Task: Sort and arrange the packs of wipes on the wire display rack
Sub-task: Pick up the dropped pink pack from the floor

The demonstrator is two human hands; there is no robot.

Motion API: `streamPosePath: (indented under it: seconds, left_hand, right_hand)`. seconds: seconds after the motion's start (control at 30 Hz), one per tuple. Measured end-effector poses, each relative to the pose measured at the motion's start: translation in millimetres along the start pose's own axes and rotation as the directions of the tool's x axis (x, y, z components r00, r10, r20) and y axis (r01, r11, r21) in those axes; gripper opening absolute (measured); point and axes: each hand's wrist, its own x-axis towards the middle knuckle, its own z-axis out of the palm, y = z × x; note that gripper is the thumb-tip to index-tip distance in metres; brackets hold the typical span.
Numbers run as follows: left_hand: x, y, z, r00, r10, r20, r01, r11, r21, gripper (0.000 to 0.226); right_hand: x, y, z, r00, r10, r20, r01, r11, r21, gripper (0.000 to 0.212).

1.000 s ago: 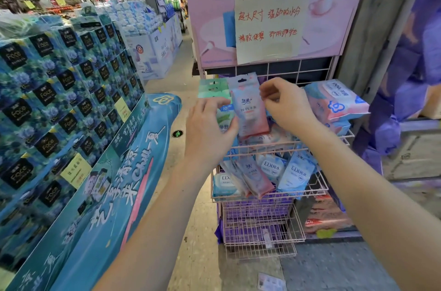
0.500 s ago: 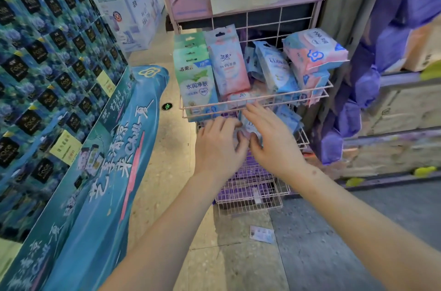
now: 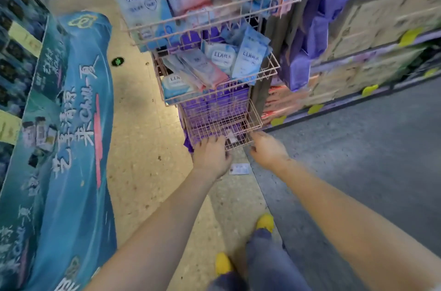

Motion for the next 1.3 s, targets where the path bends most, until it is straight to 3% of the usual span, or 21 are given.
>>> streamPosePath:
  seconds: [0.23,0.43,0.67,1.1,1.3]
  left_hand:
    - [40,31,92,0.975,-0.031,0.218,-0.008,0.984,0.176,0.059]
    - [78,50,177,0.922,-0.148,0.357,0.087,0.980,0.182,0.054]
    - [124,63,270,0.910,-0.173,0.378,0.087,0.968,0.234,0.058]
    - [205,25,432,0.909,-0.240,0.340,0.222,0.971,0.091,0.056]
    - [254,-2,522,0.919,-0.226,0.323,0.204,0.974,0.101,0.059]
  right_hand:
    - [21,87,66,0.958,0.223,0.180,-0.213,0.974,-0.073,0.038]
    - [58,160,128,0.927,0.242,0.286,-0.240,0.970,-0.045,0.043]
    - [109,218,209,0.921,0.196,0.335,-0.177,0.980,-0.088,0.042]
    - [205,259,365,0.925,0.099,0.366,-0.056,0.990,-0.126,0.039]
    - [266,288,459,0.925,0.080,0.370,-0.023,0.987,-0.157,0.039]
